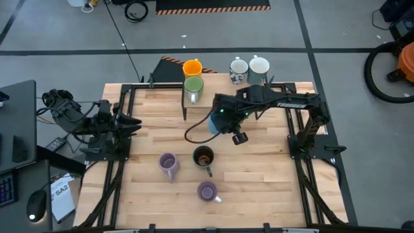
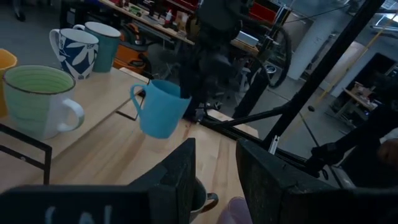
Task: Place coffee mugs
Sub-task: Put the light blue mug on the shelf
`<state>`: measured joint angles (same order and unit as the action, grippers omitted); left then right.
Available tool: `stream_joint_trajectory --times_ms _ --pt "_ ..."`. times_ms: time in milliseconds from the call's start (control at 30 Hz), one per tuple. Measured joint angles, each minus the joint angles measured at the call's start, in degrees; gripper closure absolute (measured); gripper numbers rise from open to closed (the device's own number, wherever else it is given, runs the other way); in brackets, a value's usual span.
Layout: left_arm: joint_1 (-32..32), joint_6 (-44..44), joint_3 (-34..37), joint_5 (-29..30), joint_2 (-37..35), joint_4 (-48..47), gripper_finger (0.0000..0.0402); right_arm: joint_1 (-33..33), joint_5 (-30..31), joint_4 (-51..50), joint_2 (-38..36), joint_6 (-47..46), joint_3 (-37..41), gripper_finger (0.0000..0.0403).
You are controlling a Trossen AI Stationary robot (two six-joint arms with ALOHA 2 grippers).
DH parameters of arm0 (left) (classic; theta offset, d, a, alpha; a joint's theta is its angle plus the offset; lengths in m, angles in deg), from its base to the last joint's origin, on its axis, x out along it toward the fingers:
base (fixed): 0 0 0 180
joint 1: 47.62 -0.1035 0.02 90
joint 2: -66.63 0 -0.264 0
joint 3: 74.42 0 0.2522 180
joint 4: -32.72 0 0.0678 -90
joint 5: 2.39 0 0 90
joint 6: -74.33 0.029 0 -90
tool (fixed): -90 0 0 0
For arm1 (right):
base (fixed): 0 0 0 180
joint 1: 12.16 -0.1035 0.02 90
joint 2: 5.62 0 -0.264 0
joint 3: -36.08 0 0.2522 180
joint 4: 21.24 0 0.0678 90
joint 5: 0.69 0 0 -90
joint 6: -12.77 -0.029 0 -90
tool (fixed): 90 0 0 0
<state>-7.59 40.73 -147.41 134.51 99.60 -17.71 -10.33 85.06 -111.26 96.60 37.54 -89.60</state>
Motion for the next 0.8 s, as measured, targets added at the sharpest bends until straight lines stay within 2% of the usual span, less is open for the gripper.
stream_joint_trajectory --times_ms 167,400,700,800 --pt "-0.36 0.28 -0.01 0.03 0.02 0.0 0.0281 2.3 0.96 -2.0 0.69 3.19 -4.12 0.0364" --pt "-2.96 -0.42 -0.01 0.01 0.03 0.62 0.0281 6.77 2.03 -3.15 0.74 3.8 -4.35 0.0364" --pt "-8.63 3.23 -0.02 -0.25 0.39 5.05 0.0281 11.07 3.75 -2.18 0.74 6.59 -4.35 0.0365" --pt "-10.77 3.17 -0.02 -2.89 0.52 5.56 0.0281 12.36 3.77 -1.56 0.74 6.75 -4.37 0.0366"
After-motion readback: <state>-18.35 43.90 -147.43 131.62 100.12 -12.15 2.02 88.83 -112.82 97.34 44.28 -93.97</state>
